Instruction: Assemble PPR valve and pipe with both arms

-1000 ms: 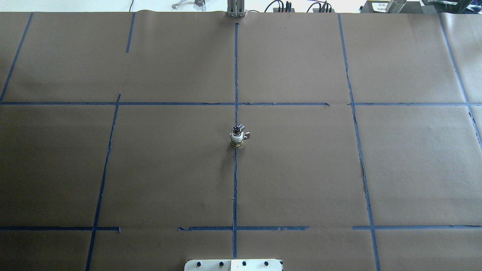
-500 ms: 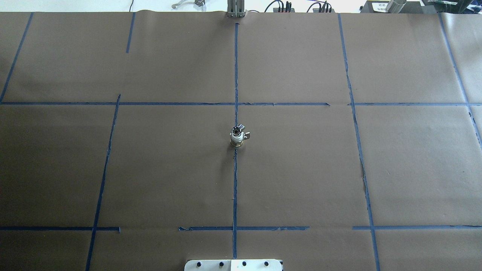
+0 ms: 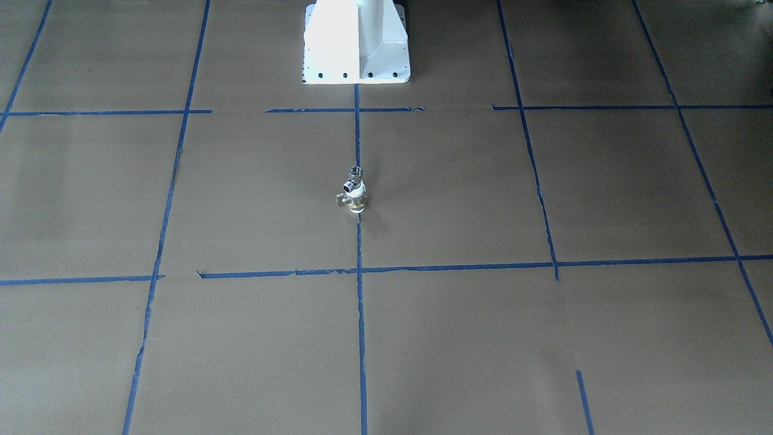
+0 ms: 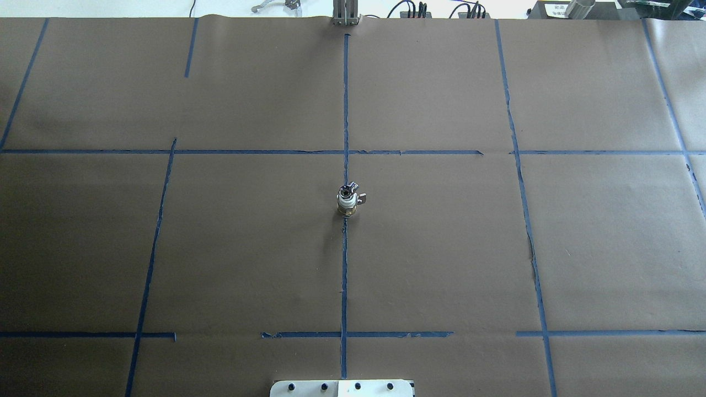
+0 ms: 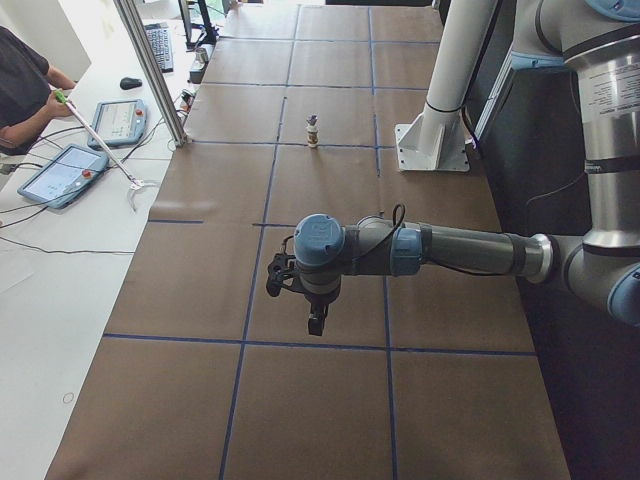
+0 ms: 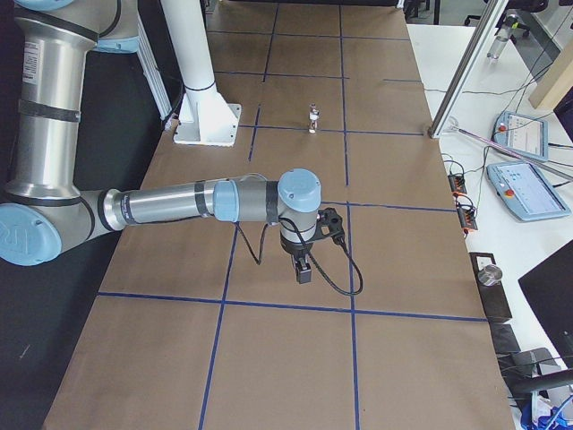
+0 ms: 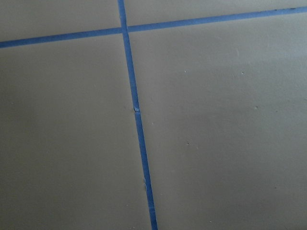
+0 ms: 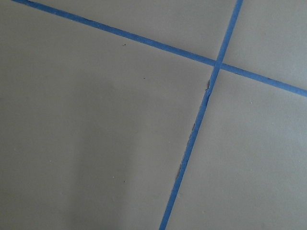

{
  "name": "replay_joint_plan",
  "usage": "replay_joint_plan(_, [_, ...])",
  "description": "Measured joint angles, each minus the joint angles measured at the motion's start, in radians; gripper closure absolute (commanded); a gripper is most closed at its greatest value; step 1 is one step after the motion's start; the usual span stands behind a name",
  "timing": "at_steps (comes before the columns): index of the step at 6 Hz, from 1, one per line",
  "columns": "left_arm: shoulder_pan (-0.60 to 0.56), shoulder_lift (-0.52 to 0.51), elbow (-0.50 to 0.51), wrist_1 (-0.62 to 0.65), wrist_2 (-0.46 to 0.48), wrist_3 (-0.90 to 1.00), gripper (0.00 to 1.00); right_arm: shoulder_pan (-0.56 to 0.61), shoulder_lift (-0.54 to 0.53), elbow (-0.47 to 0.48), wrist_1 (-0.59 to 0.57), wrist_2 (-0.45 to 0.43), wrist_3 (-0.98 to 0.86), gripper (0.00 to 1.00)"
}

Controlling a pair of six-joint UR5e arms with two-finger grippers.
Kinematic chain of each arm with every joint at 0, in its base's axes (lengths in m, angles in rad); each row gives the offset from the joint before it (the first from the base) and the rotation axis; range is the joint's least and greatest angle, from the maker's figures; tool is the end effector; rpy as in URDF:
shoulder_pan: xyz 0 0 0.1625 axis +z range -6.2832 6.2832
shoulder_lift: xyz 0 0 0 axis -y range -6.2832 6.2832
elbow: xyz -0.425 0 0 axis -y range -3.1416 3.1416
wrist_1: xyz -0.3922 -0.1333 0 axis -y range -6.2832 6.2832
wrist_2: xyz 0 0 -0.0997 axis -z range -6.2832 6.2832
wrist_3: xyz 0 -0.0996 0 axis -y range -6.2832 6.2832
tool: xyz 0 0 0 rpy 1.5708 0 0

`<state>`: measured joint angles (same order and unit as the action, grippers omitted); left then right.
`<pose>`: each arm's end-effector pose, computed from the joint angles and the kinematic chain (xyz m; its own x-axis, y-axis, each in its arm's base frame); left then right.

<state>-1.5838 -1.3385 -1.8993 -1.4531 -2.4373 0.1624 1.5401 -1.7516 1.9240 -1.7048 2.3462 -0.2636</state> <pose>-0.0625 -0.3901 0.6050 0.6408 0.1372 -0.7553 -0.0918 0.9905 0.1020 0.0509 -0.4141 0.5805 0.6804 -0.3073 0.6653 0.2154 0.9516 0.2193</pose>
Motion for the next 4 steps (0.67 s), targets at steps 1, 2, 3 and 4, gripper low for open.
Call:
replay_joint_plan(1, [-0.001, 0.003, 0.000, 0.008, -0.002, 0.001, 0.00, 0.000, -0.002, -0.002, 0.000, 0.000, 0.004, 0.00])
replay_joint_plan(2, [-0.002, 0.012, -0.001, 0.011, -0.004, 0.003, 0.00, 0.000, -0.003, -0.005, 0.001, -0.001, 0.005, 0.00])
replay_joint_plan(3, [-0.002, 0.026, -0.002, 0.012, -0.005, 0.005, 0.00, 0.000, -0.004, -0.010, 0.001, -0.002, 0.004, 0.00])
replay_joint_plan(4, [-0.002, 0.062, -0.026, 0.007, -0.002, 0.007, 0.00, 0.000, -0.005, -0.019, 0.001, -0.002, 0.004, 0.00])
